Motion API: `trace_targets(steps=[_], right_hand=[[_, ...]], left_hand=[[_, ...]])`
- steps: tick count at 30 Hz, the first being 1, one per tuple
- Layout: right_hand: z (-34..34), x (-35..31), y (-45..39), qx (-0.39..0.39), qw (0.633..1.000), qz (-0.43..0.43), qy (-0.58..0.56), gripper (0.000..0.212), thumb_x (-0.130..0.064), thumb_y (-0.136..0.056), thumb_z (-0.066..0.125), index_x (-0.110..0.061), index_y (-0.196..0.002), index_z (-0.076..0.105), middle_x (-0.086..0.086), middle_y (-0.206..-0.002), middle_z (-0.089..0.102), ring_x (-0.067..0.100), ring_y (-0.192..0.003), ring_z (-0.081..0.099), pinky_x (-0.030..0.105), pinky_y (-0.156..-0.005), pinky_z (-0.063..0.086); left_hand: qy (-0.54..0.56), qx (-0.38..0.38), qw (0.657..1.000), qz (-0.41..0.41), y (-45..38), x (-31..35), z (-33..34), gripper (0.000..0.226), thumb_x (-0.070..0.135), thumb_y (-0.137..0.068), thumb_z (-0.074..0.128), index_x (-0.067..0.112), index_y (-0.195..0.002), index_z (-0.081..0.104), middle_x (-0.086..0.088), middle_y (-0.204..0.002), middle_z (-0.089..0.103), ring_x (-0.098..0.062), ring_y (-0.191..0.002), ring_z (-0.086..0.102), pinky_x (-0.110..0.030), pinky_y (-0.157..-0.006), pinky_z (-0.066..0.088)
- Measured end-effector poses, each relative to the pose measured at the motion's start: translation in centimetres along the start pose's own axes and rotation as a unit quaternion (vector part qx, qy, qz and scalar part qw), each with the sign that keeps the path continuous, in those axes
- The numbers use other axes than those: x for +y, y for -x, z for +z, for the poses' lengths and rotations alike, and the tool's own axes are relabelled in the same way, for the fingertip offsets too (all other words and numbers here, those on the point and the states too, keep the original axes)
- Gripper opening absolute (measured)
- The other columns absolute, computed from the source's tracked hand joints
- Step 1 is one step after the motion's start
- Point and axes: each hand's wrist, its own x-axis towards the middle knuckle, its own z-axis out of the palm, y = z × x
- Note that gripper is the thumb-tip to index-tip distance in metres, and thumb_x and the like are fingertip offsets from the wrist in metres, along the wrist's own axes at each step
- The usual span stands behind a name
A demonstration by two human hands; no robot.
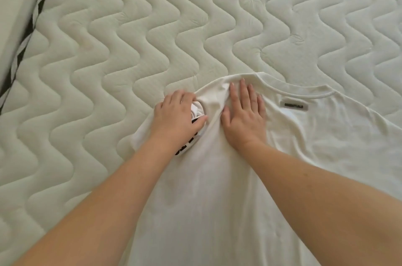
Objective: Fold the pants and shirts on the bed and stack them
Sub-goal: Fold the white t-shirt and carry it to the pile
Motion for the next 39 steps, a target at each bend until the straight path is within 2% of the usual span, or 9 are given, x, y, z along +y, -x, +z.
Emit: trace_targets(steps=[5,9,16,24,29,32,34,36,39], right_hand=[[0.2,-0.2,-0.1,-0.01,1.0,0.009,0.0,0.062,-0.043,-0.095,0.026,-0.041,-0.154,0.009,-0.001,-0.165,0.002,0.016,-0.151,-0.002,0.036,-0.12,-0.008],[0.4,-0.1,-0.1,-0.011,1.0,0.011,0.007,0.061,-0.043,-0.095,0.027,-0.041,-0.154,0.009,0.0,-0.165,0.004,0.017,-0.151,0.0,0.037,-0.12,-0.007],[0.5,0.0,-0.1,-0.016,1.0,0.013,0.009,0.062,-0.043,-0.095,0.026,-0.041,-0.154,0.007,0.0,-0.165,0.002,0.018,-0.151,-0.002,0.039,-0.121,-0.004],[0.6,-0.1,-0.1,-0.006,1.0,0.011,0.012,0.061,-0.042,-0.095,0.027,-0.042,-0.153,0.009,0.001,-0.165,0.002,0.019,-0.151,-0.001,0.038,-0.121,-0.006],[0.7,-0.1,-0.1,0.001,1.0,0.014,0.006,0.061,-0.043,-0.095,0.027,-0.043,-0.153,0.01,0.001,-0.165,0.003,0.018,-0.151,0.0,0.038,-0.121,-0.004],[0.5,-0.1,0.0,0.002,1.0,0.012,0.001,0.061,-0.043,-0.094,0.028,-0.042,-0.153,0.011,0.002,-0.165,0.004,0.019,-0.151,0.001,0.039,-0.121,-0.003],[0.4,-0.1,0.0,0.0,1.0,0.011,-0.002,0.061,-0.043,-0.094,0.028,-0.041,-0.153,0.012,0.002,-0.165,0.004,0.02,-0.151,0.001,0.039,-0.121,-0.003],[0.3,-0.2,0.0,-0.002,1.0,0.01,0.0,0.061,-0.042,-0.095,0.028,-0.04,-0.154,0.013,0.002,-0.165,0.003,0.02,-0.151,0.0,0.04,-0.122,-0.002],[0.1,-0.3,0.0,-0.001,1.0,0.011,-0.001,0.061,-0.042,-0.095,0.028,-0.04,-0.154,0.014,0.003,-0.165,0.003,0.02,-0.152,0.001,0.041,-0.122,-0.001]], left_hand=[[0.008,-0.086,0.996,-0.012,0.6,-2.2,-2.6,0.08,0.085,-0.069,0.039,0.038,-0.134,0.041,0.009,-0.123,0.057,-0.02,-0.118,0.047,-0.032,-0.085,0.02],[0.01,-0.213,0.977,-0.016,1.0,-6.7,-6.0,0.053,0.069,-0.072,0.066,0.033,-0.111,0.058,0.014,-0.101,0.047,-0.017,-0.107,0.046,-0.035,-0.087,0.034],[0.215,-0.093,0.956,-0.174,4.1,-12.2,-8.5,0.032,0.047,-0.077,0.078,0.024,-0.072,0.056,0.012,-0.062,0.058,-0.003,-0.054,0.049,-0.022,-0.049,0.037],[0.413,-0.223,0.85,-0.239,7.9,-14.7,-8.9,0.045,0.051,-0.063,0.084,0.038,-0.105,0.073,0.006,-0.1,0.076,-0.012,-0.095,0.072,-0.032,-0.086,0.055],[0.509,-0.018,0.823,-0.252,9.3,-14.3,-6.5,0.02,0.043,-0.075,0.075,0.029,-0.089,0.072,0.003,-0.083,0.071,-0.014,-0.077,0.064,-0.03,-0.068,0.051],[0.44,0.124,0.82,-0.344,9.2,-14.4,-5.5,0.054,0.07,-0.071,0.063,0.017,-0.066,0.062,-0.002,-0.065,0.052,-0.017,-0.062,0.047,-0.035,-0.06,0.039],[0.445,0.1,0.781,-0.426,9.2,-14.0,-5.8,0.071,0.089,-0.061,0.049,0.02,-0.065,0.065,-0.003,-0.074,0.066,-0.021,-0.073,0.063,-0.039,-0.071,0.049],[0.524,0.007,0.744,-0.415,10.1,-13.7,-5.5,0.089,0.099,-0.055,0.042,0.023,-0.088,0.074,-0.001,-0.1,0.075,-0.022,-0.101,0.069,-0.041,-0.09,0.052],[0.58,-0.018,0.766,-0.277,12.9,-13.4,-4.2,0.084,0.081,-0.063,0.067,0.026,-0.126,0.06,0.005,-0.124,0.068,-0.012,-0.12,0.06,-0.028,-0.096,0.049]])
